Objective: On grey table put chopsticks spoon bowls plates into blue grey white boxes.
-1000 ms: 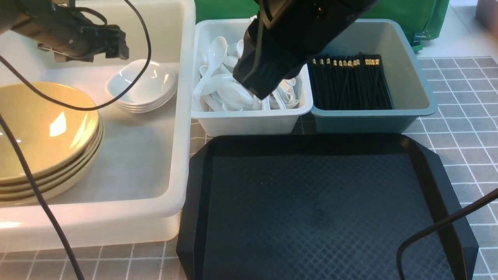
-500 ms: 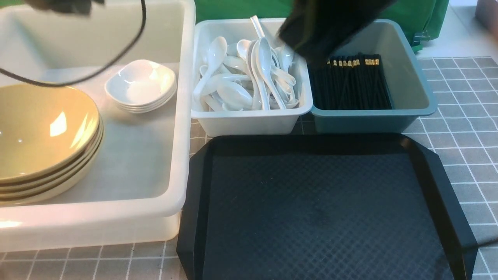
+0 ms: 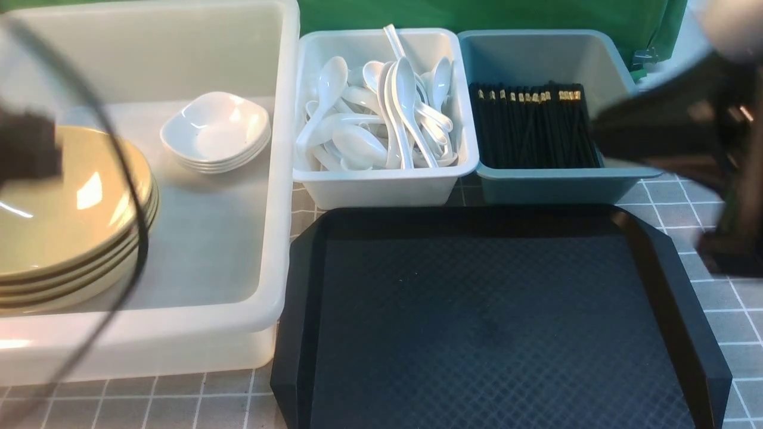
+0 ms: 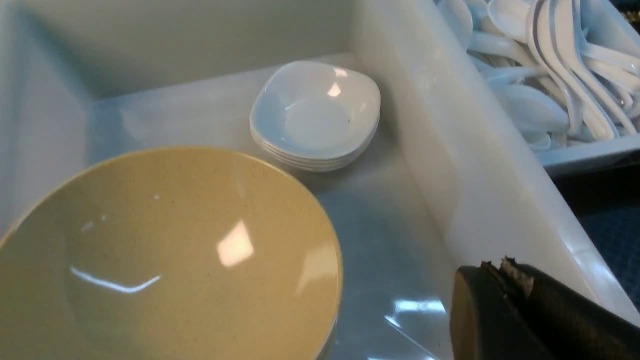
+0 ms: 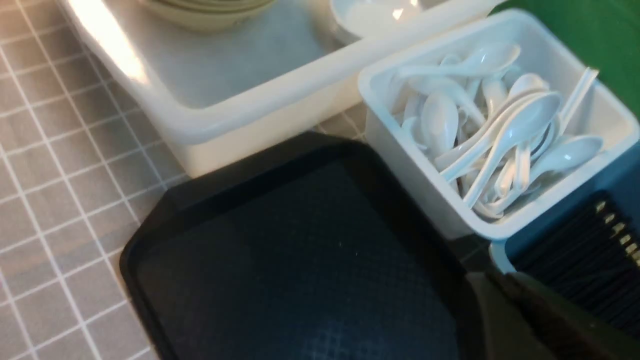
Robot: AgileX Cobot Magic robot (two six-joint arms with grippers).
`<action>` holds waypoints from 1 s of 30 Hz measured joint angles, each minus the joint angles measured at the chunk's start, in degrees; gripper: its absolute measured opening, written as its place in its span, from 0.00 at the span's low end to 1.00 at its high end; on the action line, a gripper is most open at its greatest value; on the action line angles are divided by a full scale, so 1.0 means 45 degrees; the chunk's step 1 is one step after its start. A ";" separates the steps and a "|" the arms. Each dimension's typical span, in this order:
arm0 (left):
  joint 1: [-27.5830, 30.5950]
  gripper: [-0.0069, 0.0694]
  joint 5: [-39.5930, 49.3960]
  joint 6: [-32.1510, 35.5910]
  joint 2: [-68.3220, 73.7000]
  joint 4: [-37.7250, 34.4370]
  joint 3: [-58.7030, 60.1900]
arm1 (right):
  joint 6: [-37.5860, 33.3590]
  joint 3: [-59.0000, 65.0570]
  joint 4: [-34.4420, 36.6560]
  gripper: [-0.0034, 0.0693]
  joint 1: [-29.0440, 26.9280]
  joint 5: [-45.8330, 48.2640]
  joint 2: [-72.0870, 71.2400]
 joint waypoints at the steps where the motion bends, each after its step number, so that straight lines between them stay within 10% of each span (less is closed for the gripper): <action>1: 0.0000 0.08 -0.0030 0.0000 -0.0462 0.0000 0.0450 | 0.0121 0.0614 0.0000 0.11 0.0000 -0.0538 -0.0419; 30: 0.0000 0.08 -0.0507 0.1150 -0.6100 0.0169 0.4702 | 0.0586 0.5569 0.0377 0.15 0.0000 -0.4396 -0.4831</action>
